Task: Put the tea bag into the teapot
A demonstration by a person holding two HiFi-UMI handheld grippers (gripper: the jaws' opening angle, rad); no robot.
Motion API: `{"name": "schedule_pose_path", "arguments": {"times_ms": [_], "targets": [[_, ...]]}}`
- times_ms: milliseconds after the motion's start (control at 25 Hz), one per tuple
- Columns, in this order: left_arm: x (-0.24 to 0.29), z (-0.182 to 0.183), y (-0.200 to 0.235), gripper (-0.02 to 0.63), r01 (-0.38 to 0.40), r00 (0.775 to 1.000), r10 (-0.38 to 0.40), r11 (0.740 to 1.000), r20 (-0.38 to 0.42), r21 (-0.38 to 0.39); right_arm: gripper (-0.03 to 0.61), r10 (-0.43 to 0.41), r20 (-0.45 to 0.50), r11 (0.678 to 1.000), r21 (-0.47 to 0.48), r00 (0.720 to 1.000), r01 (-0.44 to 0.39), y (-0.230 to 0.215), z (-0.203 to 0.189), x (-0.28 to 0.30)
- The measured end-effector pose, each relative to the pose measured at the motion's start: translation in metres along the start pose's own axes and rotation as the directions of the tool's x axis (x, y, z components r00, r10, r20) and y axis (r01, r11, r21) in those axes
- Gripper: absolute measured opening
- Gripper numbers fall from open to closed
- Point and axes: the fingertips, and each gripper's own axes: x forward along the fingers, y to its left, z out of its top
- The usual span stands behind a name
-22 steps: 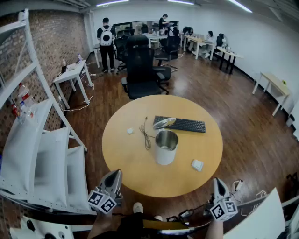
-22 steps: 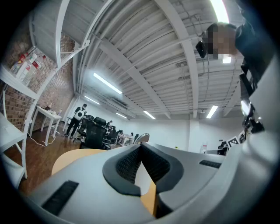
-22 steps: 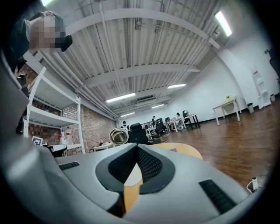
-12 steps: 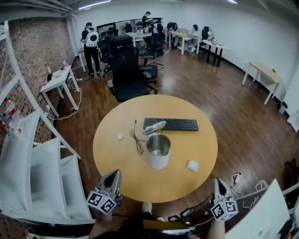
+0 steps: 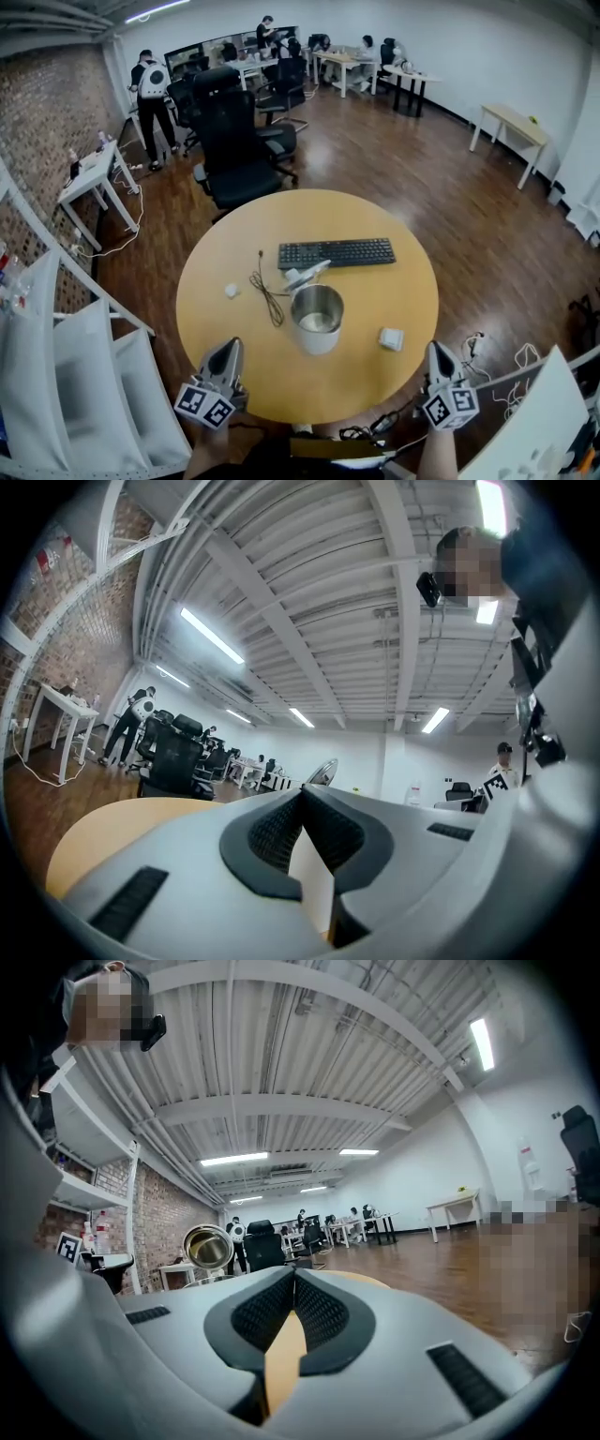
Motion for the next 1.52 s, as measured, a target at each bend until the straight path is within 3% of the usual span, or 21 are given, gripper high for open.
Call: {"name": "schedule_pose_path", "arguments": {"times_ms": [160,480,720,840,1000,1160,1240,1320,1440,1520], "targets": [[0.012,-0.005,0.015,-0.006,0.021,1.0,-0.021,1.0,-0.014,-0.017,0.011,-0.023,-0.03,0.999,-0.035,0.999,0.022,0.007,-0.001,0.013],[0.035,-0.017,0.03,-0.006,0.044,0.998,-0.047,0.997,-0.048,-0.063,0.155,-0.068,-0.143,0.995,-0.077,0.987,0.057,0.009,-0.026,0.038],[0.056,-0.024,0.029,-0.006,0.021,0.998,-0.027,0.995,-0.065,-0.092,0.164,-0.061,-0.222,0.995,-0.095,0.973,0.04,-0.01,-0.044,0.051],[0.059,-0.025,0.023,-0.006,0.018,0.997,-0.026,0.994,-0.072,-0.105,0.188,-0.032,-0.275,0.988,-0.156,0.961,-0.011,-0.011,-0.047,0.061],[0.055,-0.036,0.027,-0.006,-0.009,0.993,-0.003,0.995,-0.118,-0.097,0.223,0.024,-0.397,0.946,-0.288,0.917,-0.15,-0.004,-0.072,0.076],[0.053,-0.051,0.027,-0.006,-0.029,0.987,0.013,0.994,-0.157,-0.104,0.241,0.038,-0.546,0.874,-0.388,0.837,-0.293,-0.008,-0.114,0.085],[0.054,-0.06,0.024,-0.006,-0.034,0.984,0.014,0.993,-0.178,-0.112,0.275,0.036,-0.6,0.854,-0.397,0.799,-0.336,-0.009,-0.132,0.088],[0.055,-0.067,0.021,-0.006,-0.036,0.98,0.012,0.992,-0.198,-0.118,0.291,0.029,-0.636,0.854,-0.386,0.771,-0.35,-0.015,-0.15,0.09],[0.056,-0.075,0.016,-0.006,-0.042,0.974,0.012,0.991,-0.228,-0.126,0.291,0.013,-0.657,0.895,-0.329,0.754,-0.302,-0.027,-0.168,0.092],[0.055,-0.079,0.012,-0.006,-0.049,0.968,0.015,0.991,-0.25,-0.128,0.313,0.004,-0.671,0.905,-0.313,0.742,-0.288,-0.034,-0.18,0.092]]}}
